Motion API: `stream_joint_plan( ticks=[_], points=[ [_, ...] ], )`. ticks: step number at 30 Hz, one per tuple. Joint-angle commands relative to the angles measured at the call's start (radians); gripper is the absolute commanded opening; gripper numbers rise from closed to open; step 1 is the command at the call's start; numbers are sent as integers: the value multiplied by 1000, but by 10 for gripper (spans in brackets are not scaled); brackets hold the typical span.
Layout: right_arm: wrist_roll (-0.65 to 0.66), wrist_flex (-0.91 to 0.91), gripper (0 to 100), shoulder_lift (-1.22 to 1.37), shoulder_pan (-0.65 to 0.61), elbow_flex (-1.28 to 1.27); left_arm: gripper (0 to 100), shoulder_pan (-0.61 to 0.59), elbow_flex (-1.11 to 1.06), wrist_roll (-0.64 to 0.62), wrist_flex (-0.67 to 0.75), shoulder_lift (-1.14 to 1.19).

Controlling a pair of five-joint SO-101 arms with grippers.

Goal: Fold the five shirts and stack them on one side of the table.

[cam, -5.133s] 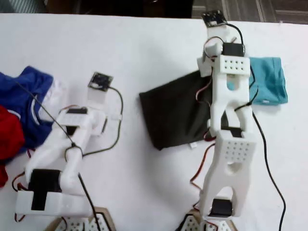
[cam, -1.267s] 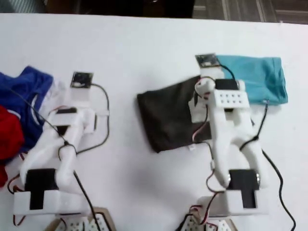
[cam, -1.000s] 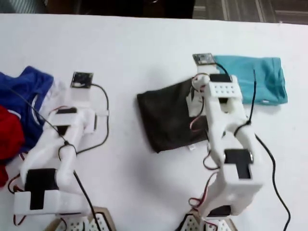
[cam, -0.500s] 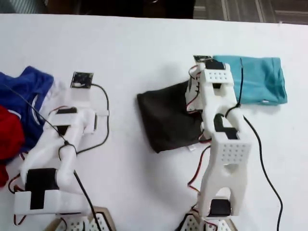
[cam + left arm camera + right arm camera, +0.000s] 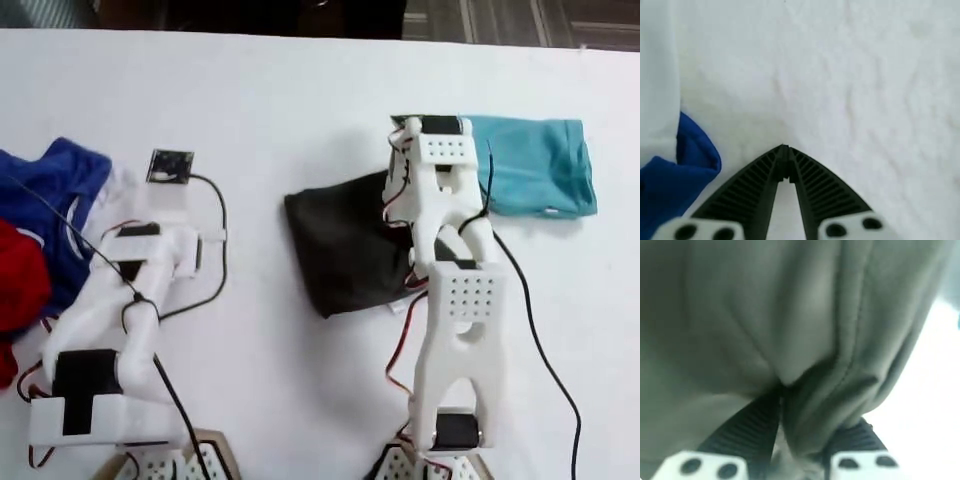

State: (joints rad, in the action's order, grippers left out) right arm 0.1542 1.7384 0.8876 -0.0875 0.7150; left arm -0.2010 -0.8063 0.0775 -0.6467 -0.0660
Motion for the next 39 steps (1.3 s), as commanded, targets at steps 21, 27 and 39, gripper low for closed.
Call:
stream_joint_plan(
  ticks=[21, 27, 39],
  points=[
    [103, -613, 33, -957, -31, -1353, 27, -9, 31, -6, 9, -6],
    [110, -565, 261, -958, 48, -1232, 27, -9, 31, -6, 9, -6],
    [106, -460, 381, -949, 58, -1132, 27, -9, 31, -6, 9, -6]
  ],
)
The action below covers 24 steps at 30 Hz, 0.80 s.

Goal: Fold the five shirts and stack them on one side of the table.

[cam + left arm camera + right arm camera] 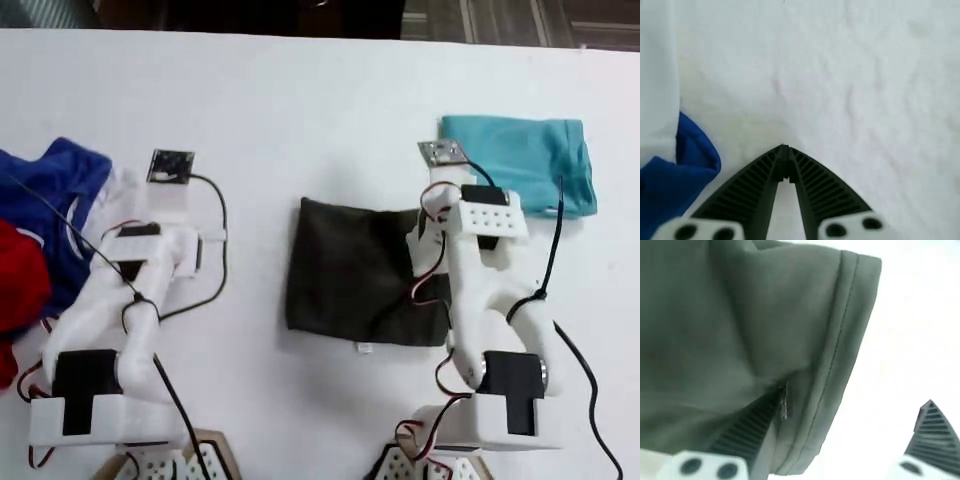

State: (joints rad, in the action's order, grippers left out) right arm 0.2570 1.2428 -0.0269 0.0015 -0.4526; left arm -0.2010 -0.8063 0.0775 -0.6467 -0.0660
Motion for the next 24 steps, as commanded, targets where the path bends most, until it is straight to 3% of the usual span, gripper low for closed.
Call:
stream_joint_plan(
  ticks=[1, 9, 17, 24],
  points=[
    [0, 41, 382, -33, -50, 34, 27, -9, 31, -6, 9, -6],
    [-68, -47, 382, -1, -111, 38, 27, -8, 33, -6, 9, -6],
    [-69, -156, 383, 249, -111, 43, 27, -8, 33, -6, 9, -6],
    [-69, -81, 380, 311, -114, 112, 27, -6, 31, -6, 9, -6]
  ],
)
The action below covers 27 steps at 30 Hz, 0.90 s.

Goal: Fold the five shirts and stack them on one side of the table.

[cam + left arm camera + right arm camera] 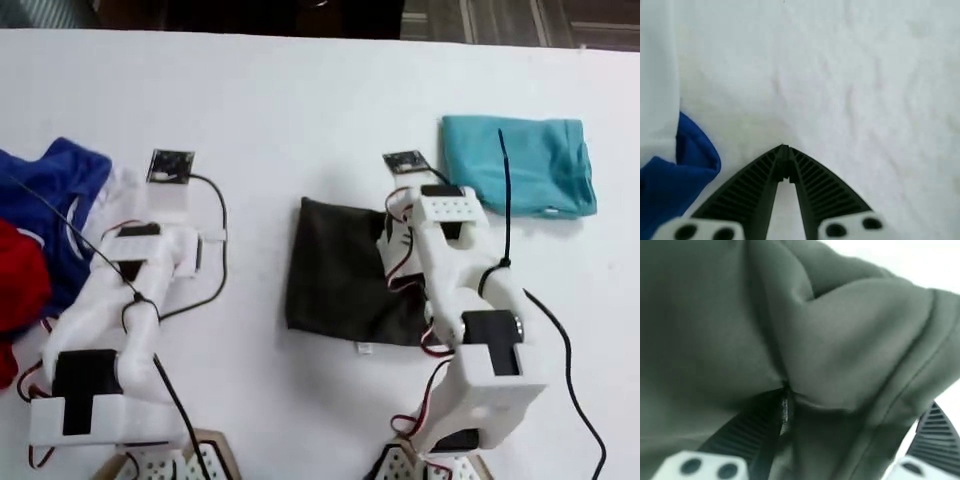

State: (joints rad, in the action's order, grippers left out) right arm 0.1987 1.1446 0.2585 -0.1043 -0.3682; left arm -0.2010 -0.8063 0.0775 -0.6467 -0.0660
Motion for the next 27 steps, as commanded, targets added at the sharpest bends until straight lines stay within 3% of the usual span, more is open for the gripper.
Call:
stream_joint_plan(
  ticks=[1, 5, 7, 9, 11, 13, 27],
  points=[
    [-9, 30, 380, 27, -12, 38, 27, 2, 30, -6, 9, -6],
    [0, 90, 337, 58, -7, 69, 27, 20, 28, -5, 9, -6],
    [25, 117, 204, 91, -5, 86, 27, 20, 28, -5, 9, -6],
    [41, 122, 10, 116, -4, 97, 27, 21, 28, -5, 9, -6],
    [48, 122, 55, 128, -4, 98, 27, 23, 28, -5, 9, -6],
    [49, 108, 12, 128, -4, 100, 27, 23, 28, -5, 9, -5],
    [48, 7, 21, 39, 10, 112, 27, 25, 27, -3, 17, -3]
  ],
)
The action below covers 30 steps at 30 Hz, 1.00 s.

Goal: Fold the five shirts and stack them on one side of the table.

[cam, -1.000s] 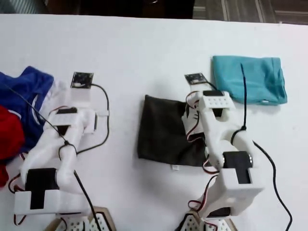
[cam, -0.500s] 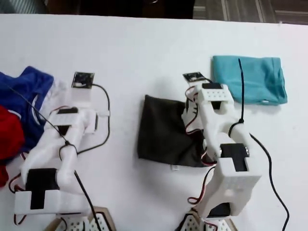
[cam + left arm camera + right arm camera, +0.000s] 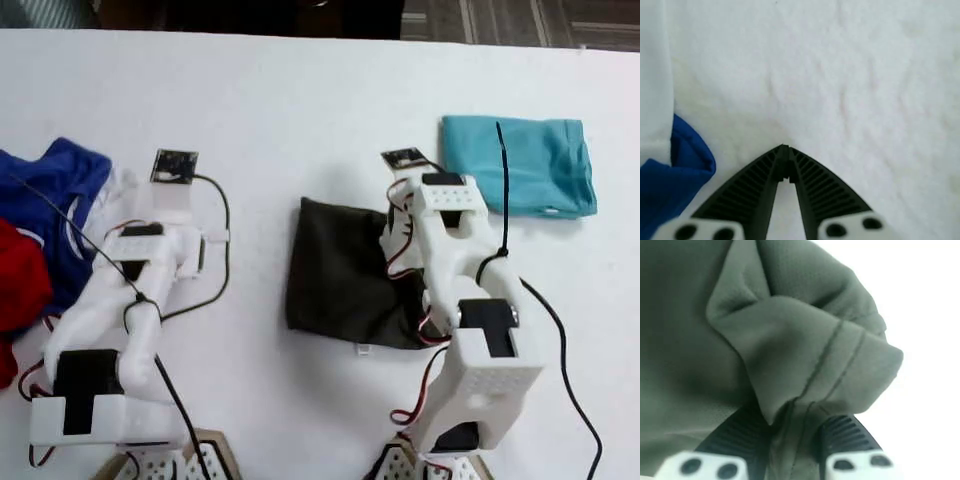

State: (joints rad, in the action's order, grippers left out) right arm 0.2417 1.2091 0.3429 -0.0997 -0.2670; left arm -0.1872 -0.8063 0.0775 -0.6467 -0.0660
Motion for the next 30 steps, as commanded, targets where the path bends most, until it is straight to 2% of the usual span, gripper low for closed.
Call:
stream_joint_plan(
  ticks=[1, 7, 16, 22, 30],
  points=[
    [6, -70, 21, -71, 10, 11, 27, 11, 27, -3, 17, -3],
    [8, -85, 20, -275, 56, 11, 27, 11, 36, -3, 17, 21],
    [137, -90, 20, -493, 104, 54, 27, 11, 36, -3, 17, 26],
    [149, -71, 20, -412, 236, 307, 27, 11, 36, -3, 15, 26],
    [247, 10, 20, -62, 341, 787, 27, 11, 36, -3, 17, 26]
  ],
)
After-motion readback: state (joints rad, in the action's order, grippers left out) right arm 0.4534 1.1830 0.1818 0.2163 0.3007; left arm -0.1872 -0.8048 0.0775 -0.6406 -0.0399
